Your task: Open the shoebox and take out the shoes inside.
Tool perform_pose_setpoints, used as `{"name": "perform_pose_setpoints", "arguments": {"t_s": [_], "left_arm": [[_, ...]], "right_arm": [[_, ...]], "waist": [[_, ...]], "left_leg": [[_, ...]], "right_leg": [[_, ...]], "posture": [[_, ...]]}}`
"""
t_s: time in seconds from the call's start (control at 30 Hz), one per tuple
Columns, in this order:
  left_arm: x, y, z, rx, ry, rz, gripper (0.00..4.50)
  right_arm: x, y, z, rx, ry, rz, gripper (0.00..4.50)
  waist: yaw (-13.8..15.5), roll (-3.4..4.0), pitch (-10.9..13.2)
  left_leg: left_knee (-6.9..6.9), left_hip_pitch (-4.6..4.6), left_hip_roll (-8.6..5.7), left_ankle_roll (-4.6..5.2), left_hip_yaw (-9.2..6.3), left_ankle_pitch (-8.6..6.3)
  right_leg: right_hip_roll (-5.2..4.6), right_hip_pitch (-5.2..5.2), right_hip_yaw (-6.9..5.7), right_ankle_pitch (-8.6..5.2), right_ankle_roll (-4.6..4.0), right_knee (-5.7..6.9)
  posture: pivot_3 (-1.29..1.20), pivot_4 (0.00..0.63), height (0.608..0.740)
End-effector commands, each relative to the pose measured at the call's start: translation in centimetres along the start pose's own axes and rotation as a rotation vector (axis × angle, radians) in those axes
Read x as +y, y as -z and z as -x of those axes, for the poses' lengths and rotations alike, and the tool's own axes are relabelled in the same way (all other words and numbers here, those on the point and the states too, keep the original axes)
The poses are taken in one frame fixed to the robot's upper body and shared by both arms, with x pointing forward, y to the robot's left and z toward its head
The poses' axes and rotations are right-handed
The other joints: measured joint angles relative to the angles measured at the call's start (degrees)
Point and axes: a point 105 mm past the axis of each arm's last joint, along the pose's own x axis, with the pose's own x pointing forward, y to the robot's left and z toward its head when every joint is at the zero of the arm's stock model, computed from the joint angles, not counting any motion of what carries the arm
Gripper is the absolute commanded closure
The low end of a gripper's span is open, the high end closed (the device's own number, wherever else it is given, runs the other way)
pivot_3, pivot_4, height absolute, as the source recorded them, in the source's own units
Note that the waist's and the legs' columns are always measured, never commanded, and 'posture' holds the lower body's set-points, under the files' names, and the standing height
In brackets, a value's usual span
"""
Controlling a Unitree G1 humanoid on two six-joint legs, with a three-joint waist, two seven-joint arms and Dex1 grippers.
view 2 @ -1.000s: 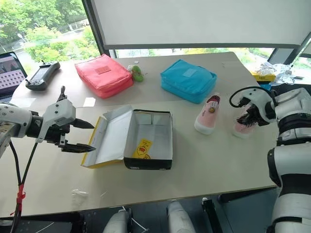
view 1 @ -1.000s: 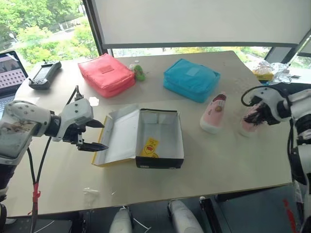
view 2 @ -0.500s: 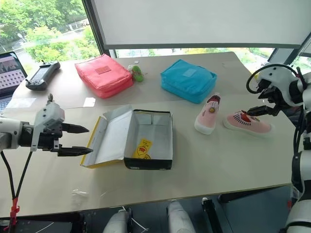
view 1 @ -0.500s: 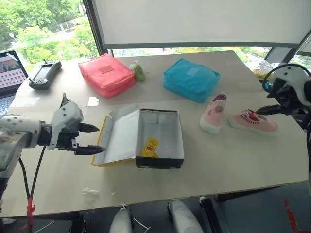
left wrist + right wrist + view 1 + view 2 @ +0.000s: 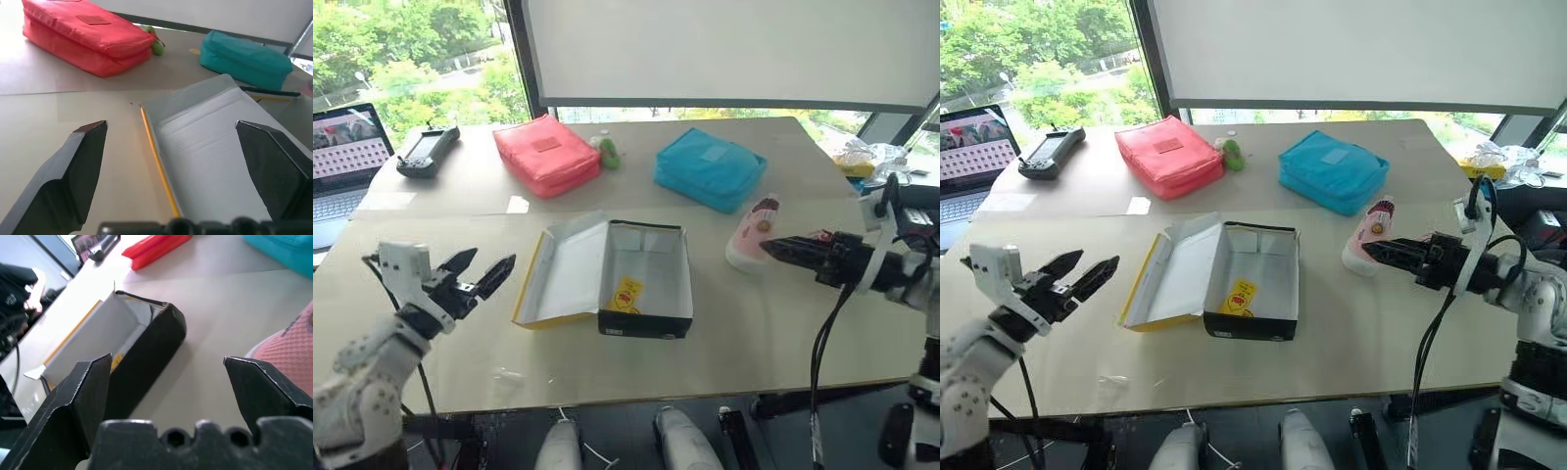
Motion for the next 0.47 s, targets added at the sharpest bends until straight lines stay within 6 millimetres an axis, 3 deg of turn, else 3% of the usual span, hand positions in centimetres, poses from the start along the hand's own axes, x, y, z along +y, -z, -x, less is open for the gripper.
{"name": "perform_pose_setpoints", "arguments": {"t_s": [0.03,0.1,0.17,0.23,0.37,0.47], "left_arm": [[-0.5,1.4,0.8,-0.010,-0.050,-0.026,0.00],[-0.4,2.7,1.3,0.005,-0.088,-0.057,0.00],[0.4,4.1,1.4,0.031,-0.139,-0.130,0.00],[1.2,5.1,1.5,0.028,-0.200,-0.193,0.00],[2.0,6.2,1.6,0.000,-0.303,-0.259,0.00],[3.2,6.8,2.1,-0.005,-0.394,-0.254,0.00]], "right_arm": [[-4.3,1.2,0.1,-0.103,0.339,0.000,0.12],[-6.6,2.0,0.4,-0.172,0.545,0.056,0.12],[-7.6,2.8,0.7,-0.209,0.660,0.125,0.12],[-7.2,4.3,-0.1,-0.220,0.658,0.225,0.12],[-6.0,5.9,-1.5,-0.243,0.635,0.335,0.12],[-6.6,6.9,-2.1,-0.256,0.653,0.290,0.12]], "waist": [[-0.2,-0.16,-0.1],[-0.3,-0.10,-0.2],[-0.5,-0.01,-0.2],[-0.8,-0.01,-0.3],[-1.4,-0.16,-0.7],[-1.7,-0.16,-0.7]], "left_leg": [[0.00,0.03,0.01,-0.03,-0.05,-0.02],[-0.02,-0.14,-0.04,-0.08,-0.11,-0.05],[-0.04,-0.25,-0.05,-0.09,-0.09,-0.05],[0.00,-0.69,-0.13,-0.09,0.06,-0.05],[-0.04,-0.71,-0.20,-0.09,0.21,-0.05],[-0.30,-0.64,-0.17,-0.07,0.21,-0.05]], "right_leg": [[0.01,0.06,-0.04,0.01,-0.02,-0.27],[-0.01,0.10,-0.02,0.04,-0.04,-0.95],[-0.03,0.10,0.03,0.10,-0.02,-1.69],[-0.10,0.12,0.24,0.12,-0.03,-1.86],[-0.09,0.16,0.51,0.31,0.25,-1.68],[-0.03,-0.04,0.51,0.34,0.27,-1.30]], "posture": [[0.00,0.150,0.740],[0.00,0.150,0.740],[0.00,0.150,0.740],[0.00,0.150,0.740],[0.00,0.150,0.740],[0.00,0.150,0.740]]}}
